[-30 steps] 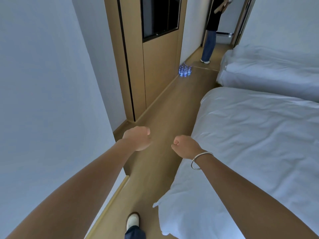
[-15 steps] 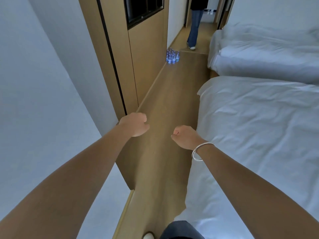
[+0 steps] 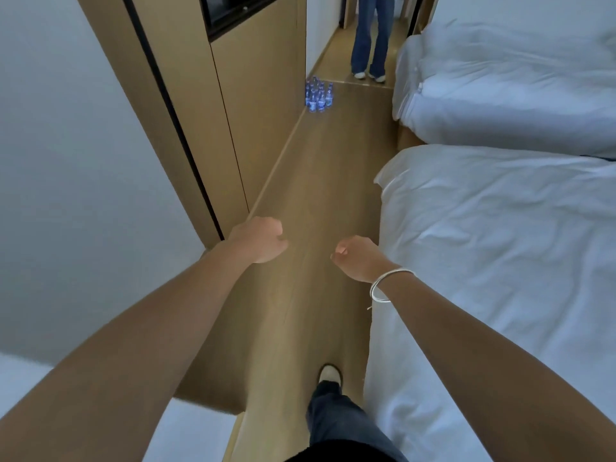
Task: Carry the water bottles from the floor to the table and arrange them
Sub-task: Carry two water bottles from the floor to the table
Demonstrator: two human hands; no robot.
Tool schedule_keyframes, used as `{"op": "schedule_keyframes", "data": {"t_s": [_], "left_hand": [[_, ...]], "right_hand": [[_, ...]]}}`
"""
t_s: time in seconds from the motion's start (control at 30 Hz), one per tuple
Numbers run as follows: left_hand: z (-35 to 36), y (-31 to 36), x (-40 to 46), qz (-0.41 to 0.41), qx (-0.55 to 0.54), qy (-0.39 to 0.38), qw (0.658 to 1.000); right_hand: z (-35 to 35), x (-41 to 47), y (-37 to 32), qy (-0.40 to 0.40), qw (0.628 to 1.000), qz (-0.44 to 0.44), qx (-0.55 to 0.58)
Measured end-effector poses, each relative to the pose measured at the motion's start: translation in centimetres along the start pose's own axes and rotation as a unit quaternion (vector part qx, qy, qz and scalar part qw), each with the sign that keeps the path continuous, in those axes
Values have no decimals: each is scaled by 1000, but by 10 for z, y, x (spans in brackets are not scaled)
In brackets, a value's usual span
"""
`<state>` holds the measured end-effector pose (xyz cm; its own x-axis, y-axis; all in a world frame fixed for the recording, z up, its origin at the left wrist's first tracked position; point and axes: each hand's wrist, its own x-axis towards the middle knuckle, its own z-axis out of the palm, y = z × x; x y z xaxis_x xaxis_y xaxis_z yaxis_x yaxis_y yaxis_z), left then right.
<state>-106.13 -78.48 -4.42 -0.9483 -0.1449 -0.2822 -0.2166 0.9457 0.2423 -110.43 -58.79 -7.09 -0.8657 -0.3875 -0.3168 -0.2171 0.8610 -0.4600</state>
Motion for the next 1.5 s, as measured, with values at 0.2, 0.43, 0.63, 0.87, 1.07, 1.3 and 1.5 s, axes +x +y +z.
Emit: {"op": "schedule_keyframes", "data": {"t_s": [0.2, 0.43, 0.63, 0.87, 1.07, 1.3, 1.5], "left_hand": [[-27, 29, 114, -11, -33, -11, 999], [-33, 39, 211, -7, -44, -14, 999], [-52, 39, 285, -24, -36, -17, 999], [-92, 27, 400, -9, -43, -18, 999], [-149, -3, 520, -4, -29, -11, 1000], [-186, -25, 630, 3, -24, -19, 1000], [-193, -35, 704, -5, -22, -47, 999]], "right_hand": [[-60, 106, 27, 14, 1000, -1, 19], [-96, 193, 53, -2, 1000, 12, 15], [-122, 265, 60, -7, 1000, 19, 18], [-153, 379, 46, 1, 999, 26, 22], [-191, 499, 19, 14, 999, 42, 14], [-218, 604, -5, 5, 999, 41, 17], [-243, 677, 0, -6, 998, 55, 19]]}}
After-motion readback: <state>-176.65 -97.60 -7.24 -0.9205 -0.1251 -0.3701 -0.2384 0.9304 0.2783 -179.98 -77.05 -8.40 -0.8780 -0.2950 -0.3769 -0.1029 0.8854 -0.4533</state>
